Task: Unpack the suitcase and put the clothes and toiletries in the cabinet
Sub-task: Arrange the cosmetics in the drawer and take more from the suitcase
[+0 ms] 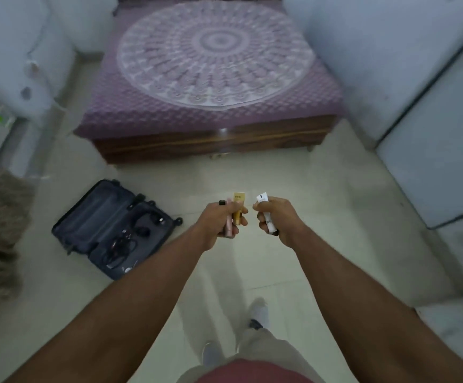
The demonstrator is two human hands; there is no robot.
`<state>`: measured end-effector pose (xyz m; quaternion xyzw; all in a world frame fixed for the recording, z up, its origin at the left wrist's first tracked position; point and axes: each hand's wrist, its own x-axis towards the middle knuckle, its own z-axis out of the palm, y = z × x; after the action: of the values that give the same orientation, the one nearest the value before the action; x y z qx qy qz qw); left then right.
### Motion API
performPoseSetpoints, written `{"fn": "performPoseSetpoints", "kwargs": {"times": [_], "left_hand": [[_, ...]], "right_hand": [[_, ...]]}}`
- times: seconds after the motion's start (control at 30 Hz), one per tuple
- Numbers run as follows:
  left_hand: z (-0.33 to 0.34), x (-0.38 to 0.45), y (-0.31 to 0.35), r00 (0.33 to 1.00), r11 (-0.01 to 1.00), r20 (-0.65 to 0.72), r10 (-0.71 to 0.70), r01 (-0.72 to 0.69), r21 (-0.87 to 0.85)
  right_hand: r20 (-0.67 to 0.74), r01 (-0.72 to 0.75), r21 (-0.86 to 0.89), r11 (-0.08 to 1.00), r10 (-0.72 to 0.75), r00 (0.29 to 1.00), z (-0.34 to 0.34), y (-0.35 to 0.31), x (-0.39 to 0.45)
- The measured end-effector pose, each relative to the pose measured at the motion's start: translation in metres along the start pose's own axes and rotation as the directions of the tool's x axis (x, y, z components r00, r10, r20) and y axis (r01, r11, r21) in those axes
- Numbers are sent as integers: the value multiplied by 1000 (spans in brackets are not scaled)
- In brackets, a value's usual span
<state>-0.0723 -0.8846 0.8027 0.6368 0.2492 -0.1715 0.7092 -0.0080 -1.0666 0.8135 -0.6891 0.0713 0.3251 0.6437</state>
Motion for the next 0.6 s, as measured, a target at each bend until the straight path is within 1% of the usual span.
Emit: {"fn": "performPoseSetpoints", "kwargs": {"times": [0.13,0.3,0.43,0.6], "left_hand": [[103,-11,0,992,994,129,11,-25,108],[262,-21,-13,948,967,318,-24,-59,249],[406,-32,-28,893,944,448,-44,-110,313],[565,-55,-43,803,913,588,-98,-163,374]], "right_hand": [[-154,57,62,996,-46,987,-92,25,-59],[-368,123,189,974,-45,929,-226,69,-138],[-518,166,242,956,-17,855,-341,101,-208],[-680,266,295,918,6,733,-469,137,-290]]}}
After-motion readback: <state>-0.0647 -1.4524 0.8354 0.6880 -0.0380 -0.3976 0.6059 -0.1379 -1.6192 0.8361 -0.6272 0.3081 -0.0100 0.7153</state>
